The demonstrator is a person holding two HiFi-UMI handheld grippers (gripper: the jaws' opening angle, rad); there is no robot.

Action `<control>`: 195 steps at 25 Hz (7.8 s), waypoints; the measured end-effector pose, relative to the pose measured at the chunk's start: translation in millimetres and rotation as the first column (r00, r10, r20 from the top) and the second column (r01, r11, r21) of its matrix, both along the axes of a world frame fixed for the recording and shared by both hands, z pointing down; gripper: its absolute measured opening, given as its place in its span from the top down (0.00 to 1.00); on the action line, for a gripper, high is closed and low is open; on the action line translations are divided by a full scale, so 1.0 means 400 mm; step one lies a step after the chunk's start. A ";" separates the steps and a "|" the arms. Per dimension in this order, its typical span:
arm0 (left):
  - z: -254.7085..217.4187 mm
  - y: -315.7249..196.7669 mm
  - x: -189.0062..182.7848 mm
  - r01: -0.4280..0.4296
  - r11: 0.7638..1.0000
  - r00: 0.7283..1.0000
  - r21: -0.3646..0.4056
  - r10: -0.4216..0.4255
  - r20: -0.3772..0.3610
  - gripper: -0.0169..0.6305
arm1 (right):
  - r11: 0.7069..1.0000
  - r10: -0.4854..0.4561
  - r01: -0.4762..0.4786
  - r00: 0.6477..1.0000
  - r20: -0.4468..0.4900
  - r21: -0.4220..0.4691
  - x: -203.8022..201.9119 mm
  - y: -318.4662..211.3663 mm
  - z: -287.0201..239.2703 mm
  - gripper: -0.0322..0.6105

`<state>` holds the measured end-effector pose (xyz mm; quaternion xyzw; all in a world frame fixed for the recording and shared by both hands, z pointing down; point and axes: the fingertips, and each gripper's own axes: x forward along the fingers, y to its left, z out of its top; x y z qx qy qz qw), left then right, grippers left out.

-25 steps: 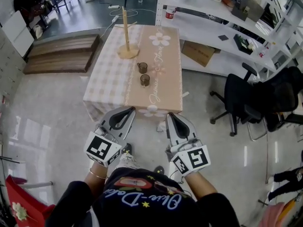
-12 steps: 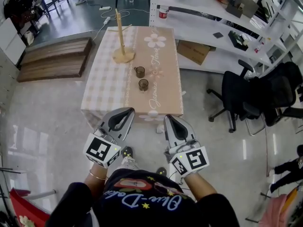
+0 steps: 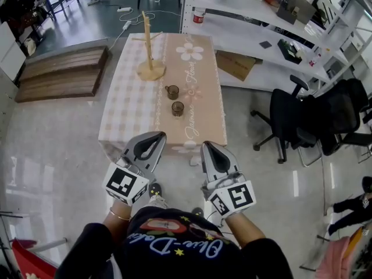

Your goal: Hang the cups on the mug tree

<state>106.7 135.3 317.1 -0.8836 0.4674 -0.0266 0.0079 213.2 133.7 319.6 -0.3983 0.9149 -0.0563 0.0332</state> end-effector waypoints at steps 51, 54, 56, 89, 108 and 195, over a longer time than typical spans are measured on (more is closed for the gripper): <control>0.063 -0.151 -0.254 -0.145 0.989 0.989 -0.003 0.145 -0.026 0.96 | 0.991 0.126 -0.130 0.989 -0.078 -0.040 -0.264 -0.110 0.083 0.94; 0.061 -0.146 -0.257 -0.140 0.990 0.990 -0.008 0.140 -0.022 0.96 | 0.991 0.123 -0.127 0.989 -0.076 -0.046 -0.263 -0.107 0.087 0.94; 0.056 -0.139 -0.255 -0.141 0.990 0.990 -0.009 0.141 -0.018 0.96 | 0.991 0.123 -0.127 0.989 -0.077 -0.049 -0.259 -0.107 0.086 0.94; 0.117 -0.204 -0.251 -0.135 0.989 0.990 -0.060 0.137 0.024 0.96 | 0.981 0.155 -0.167 0.980 -0.123 -0.097 -0.232 -0.215 0.185 0.93; 0.150 -0.256 -0.269 -0.121 0.988 0.992 -0.091 0.124 0.029 0.96 | 0.966 0.164 -0.193 0.972 -0.169 -0.170 -0.241 -0.293 0.287 0.93; 0.198 -0.354 -0.285 -0.086 0.984 0.995 -0.153 0.092 0.034 0.96 | 0.902 0.102 -0.239 0.927 -0.360 -0.361 -0.237 -0.420 0.548 0.82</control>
